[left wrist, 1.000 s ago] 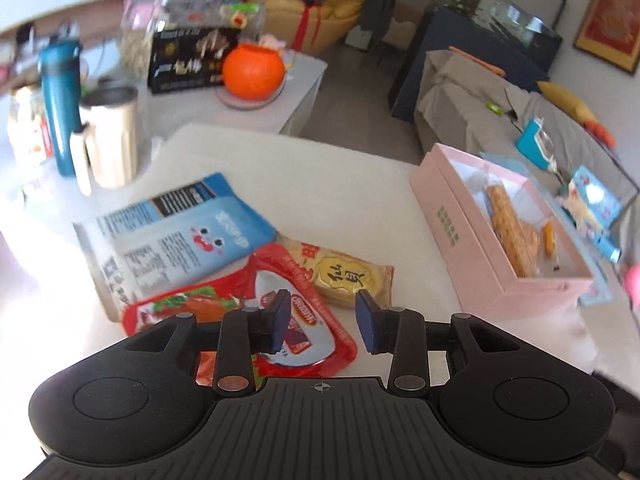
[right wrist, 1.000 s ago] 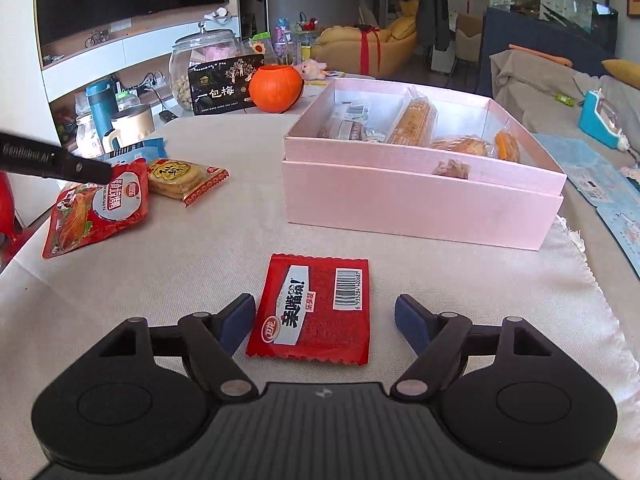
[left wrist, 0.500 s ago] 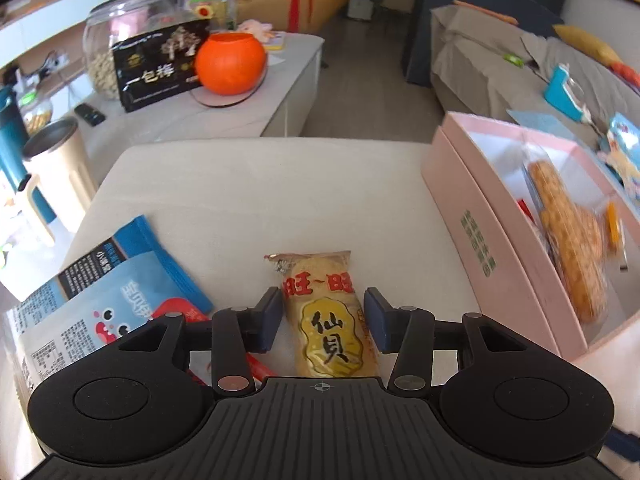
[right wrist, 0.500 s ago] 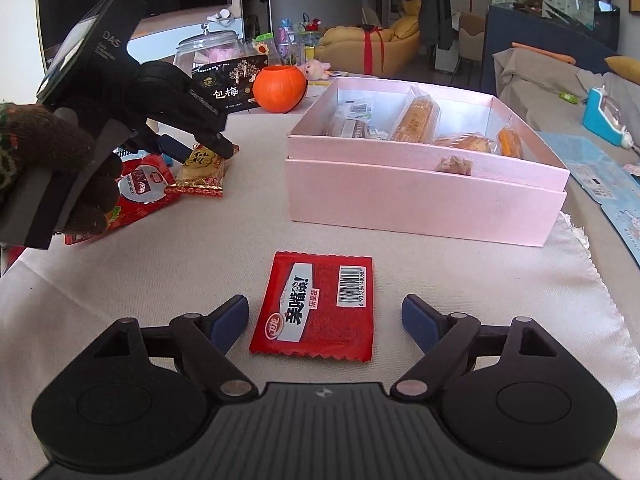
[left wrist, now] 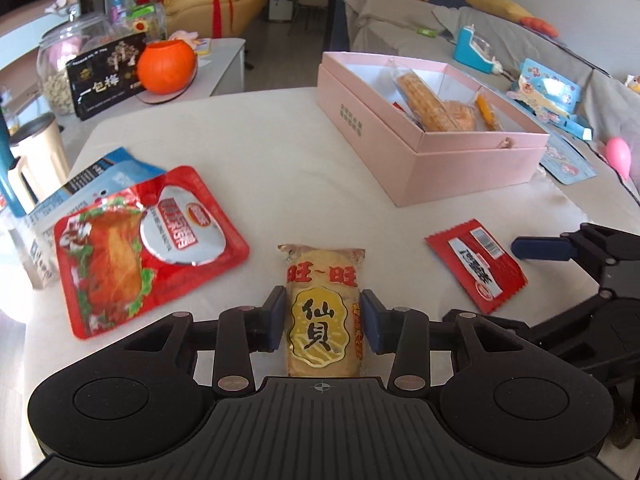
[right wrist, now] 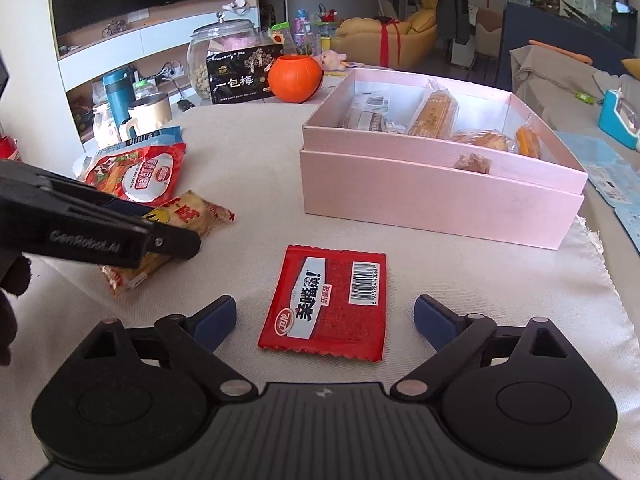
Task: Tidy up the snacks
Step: 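Lift the rice-cracker packet with the left gripper while the right grasps the red spicy packet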
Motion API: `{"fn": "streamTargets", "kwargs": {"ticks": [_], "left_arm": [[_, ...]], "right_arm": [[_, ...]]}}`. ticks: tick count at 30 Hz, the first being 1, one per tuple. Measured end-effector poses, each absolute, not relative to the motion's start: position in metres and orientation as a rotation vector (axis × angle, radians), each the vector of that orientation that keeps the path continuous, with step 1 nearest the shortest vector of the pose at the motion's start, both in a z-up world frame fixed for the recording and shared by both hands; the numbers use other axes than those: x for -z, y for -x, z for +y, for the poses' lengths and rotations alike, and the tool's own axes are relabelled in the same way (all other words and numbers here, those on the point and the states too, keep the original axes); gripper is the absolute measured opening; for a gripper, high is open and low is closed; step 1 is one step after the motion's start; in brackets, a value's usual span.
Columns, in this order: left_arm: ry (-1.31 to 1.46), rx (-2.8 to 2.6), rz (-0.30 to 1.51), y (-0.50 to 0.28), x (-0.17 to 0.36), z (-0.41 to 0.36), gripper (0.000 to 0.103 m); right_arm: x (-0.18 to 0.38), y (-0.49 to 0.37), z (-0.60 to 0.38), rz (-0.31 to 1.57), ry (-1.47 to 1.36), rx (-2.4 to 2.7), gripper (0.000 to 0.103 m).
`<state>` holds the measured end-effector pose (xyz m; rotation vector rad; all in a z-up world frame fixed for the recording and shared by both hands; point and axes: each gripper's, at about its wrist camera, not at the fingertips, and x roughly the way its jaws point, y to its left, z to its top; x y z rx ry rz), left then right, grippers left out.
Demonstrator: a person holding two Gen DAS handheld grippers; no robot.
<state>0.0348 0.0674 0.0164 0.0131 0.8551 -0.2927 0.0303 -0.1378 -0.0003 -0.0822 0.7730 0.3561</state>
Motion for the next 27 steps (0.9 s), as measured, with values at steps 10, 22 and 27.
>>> {"fn": "streamTargets", "kwargs": {"ticks": [10, 22, 27], "left_arm": [[0.023, 0.297, 0.864, -0.019, -0.018, 0.071, 0.046], [-0.027, 0.290, 0.869, -0.012, -0.017, 0.062, 0.047], [-0.024, 0.287, 0.854, -0.009, -0.016, 0.062, 0.047]], "right_arm": [[-0.004, -0.021, -0.161, 0.782, 0.075, -0.405, 0.100], [-0.003, -0.050, -0.147, 0.790, 0.058, -0.276, 0.097], [-0.002, -0.060, -0.136, 0.774, 0.071, -0.276, 0.088]]}}
